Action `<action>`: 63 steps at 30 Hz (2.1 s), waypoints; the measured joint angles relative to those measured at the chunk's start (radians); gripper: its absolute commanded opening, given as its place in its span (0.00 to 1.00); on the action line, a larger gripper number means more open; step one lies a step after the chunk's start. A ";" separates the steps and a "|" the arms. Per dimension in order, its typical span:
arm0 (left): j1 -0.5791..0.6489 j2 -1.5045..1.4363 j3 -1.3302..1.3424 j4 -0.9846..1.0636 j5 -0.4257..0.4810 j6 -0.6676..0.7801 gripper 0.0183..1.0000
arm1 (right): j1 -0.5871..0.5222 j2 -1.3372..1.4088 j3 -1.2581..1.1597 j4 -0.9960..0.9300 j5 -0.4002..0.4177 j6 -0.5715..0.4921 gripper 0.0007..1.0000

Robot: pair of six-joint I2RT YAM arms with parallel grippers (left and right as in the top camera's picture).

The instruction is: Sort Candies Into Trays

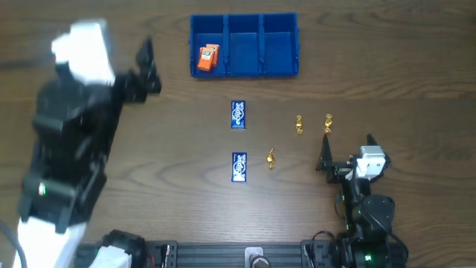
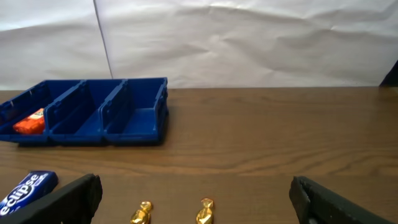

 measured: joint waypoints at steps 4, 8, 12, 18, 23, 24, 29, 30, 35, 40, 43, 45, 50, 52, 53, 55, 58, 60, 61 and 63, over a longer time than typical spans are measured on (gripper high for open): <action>0.092 -0.287 -0.294 0.029 0.050 0.025 1.00 | 0.000 0.000 0.000 0.000 0.000 0.000 1.00; 0.164 -0.534 -0.556 0.116 0.086 0.072 1.00 | 0.000 0.000 0.000 0.000 0.000 0.000 1.00; 0.197 -0.696 -0.801 0.256 0.101 0.097 1.00 | 0.000 0.000 0.000 0.000 0.000 0.000 1.00; 0.198 -0.807 -1.046 0.426 0.140 0.105 1.00 | 0.000 0.000 0.000 0.000 0.000 0.000 1.00; 0.201 -0.855 -1.099 0.340 0.168 0.105 1.00 | 0.000 0.000 0.000 0.001 0.000 0.000 1.00; 0.201 -0.859 -1.096 0.328 0.168 0.105 1.00 | 0.000 0.000 0.000 0.000 0.000 0.000 1.00; 0.202 -0.885 -1.088 0.295 0.184 0.105 1.00 | 0.000 0.000 0.000 0.000 0.000 0.000 1.00; 0.202 -0.885 -1.087 0.295 0.187 0.105 1.00 | 0.000 0.000 0.000 0.000 0.000 0.000 1.00; 0.202 -0.885 -1.085 0.292 0.190 0.105 1.00 | 0.000 0.000 0.000 0.000 0.000 0.000 1.00; 0.202 -0.885 -1.085 0.291 0.190 0.105 1.00 | 0.000 0.000 0.000 0.000 0.000 0.000 1.00; 0.202 -0.885 -1.085 0.291 0.190 0.105 1.00 | 0.000 0.000 0.000 0.000 0.000 0.000 1.00; 0.202 -0.885 -1.085 0.291 0.190 0.105 1.00 | 0.000 0.000 0.000 0.000 0.000 0.000 1.00; 0.202 -0.885 -1.085 0.291 0.190 0.105 1.00 | 0.000 0.000 0.000 0.000 0.000 0.000 1.00; 0.202 -0.885 -1.085 0.291 0.190 0.105 1.00 | 0.000 0.000 -0.001 0.023 0.000 0.000 1.00; 0.202 -0.885 -1.085 0.291 0.190 0.105 1.00 | 0.000 0.000 -0.001 0.041 0.000 0.001 1.00; 0.202 -0.885 -1.085 0.291 0.190 0.105 1.00 | 0.000 0.000 -0.001 0.077 0.000 0.034 1.00; 0.202 -0.885 -1.085 0.291 0.190 0.105 1.00 | 0.000 0.000 -0.001 0.092 -0.016 0.178 1.00; 0.202 -0.885 -1.085 0.291 0.190 0.105 1.00 | 0.000 0.000 -0.001 0.095 -0.087 0.242 1.00; 0.202 -0.885 -1.085 0.291 0.190 0.105 1.00 | 0.000 0.000 -0.001 0.098 -0.122 0.257 1.00; 0.202 -0.885 -1.085 0.291 0.190 0.105 1.00 | 0.000 0.003 0.000 0.101 -0.220 0.283 1.00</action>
